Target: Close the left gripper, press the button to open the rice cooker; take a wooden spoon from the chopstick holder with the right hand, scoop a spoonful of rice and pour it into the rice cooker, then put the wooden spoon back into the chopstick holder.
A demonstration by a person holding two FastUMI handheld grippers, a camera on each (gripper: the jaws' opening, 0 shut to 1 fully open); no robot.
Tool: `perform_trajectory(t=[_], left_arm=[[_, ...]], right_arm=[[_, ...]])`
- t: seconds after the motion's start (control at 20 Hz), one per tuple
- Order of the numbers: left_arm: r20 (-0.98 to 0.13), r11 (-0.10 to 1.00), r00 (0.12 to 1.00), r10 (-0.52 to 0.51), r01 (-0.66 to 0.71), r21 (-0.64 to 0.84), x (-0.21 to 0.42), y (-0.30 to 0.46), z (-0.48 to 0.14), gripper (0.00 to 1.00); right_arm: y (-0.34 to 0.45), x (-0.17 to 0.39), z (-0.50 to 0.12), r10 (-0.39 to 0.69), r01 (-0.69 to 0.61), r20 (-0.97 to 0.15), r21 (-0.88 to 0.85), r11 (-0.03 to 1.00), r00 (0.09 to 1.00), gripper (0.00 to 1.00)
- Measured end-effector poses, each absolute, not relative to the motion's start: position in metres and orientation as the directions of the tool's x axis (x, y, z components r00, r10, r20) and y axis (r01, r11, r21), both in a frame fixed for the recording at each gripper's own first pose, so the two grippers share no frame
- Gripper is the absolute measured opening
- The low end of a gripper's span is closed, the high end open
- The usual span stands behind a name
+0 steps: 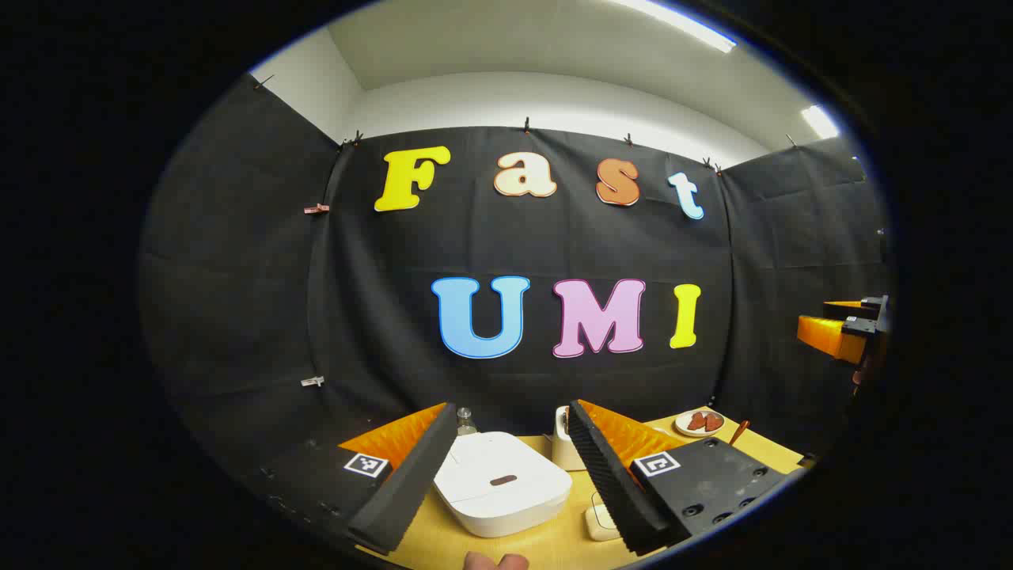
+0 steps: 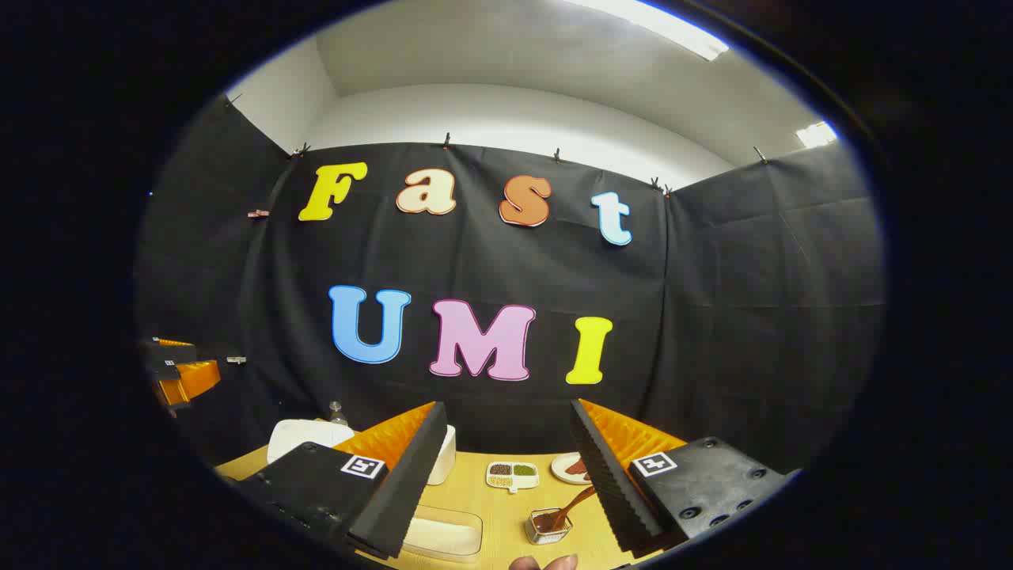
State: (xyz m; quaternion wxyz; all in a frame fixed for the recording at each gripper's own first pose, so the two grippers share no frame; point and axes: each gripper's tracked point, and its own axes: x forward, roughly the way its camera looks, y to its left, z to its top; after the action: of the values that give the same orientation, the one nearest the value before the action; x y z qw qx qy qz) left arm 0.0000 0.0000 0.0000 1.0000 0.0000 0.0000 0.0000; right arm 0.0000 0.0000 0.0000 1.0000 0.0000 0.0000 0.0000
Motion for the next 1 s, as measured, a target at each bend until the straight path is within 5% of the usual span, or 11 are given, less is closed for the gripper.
perform_trajectory(t=[1.0], left_arm=[[-0.003,0.999,1.000,-0.017,0.017,-0.027,0.005,0.000,-0.001,0.97]], right_arm=[[-0.011,0.001,-0.005,-0.035,0.035,-0.020,0.007,0.999,0.999,0.97]])
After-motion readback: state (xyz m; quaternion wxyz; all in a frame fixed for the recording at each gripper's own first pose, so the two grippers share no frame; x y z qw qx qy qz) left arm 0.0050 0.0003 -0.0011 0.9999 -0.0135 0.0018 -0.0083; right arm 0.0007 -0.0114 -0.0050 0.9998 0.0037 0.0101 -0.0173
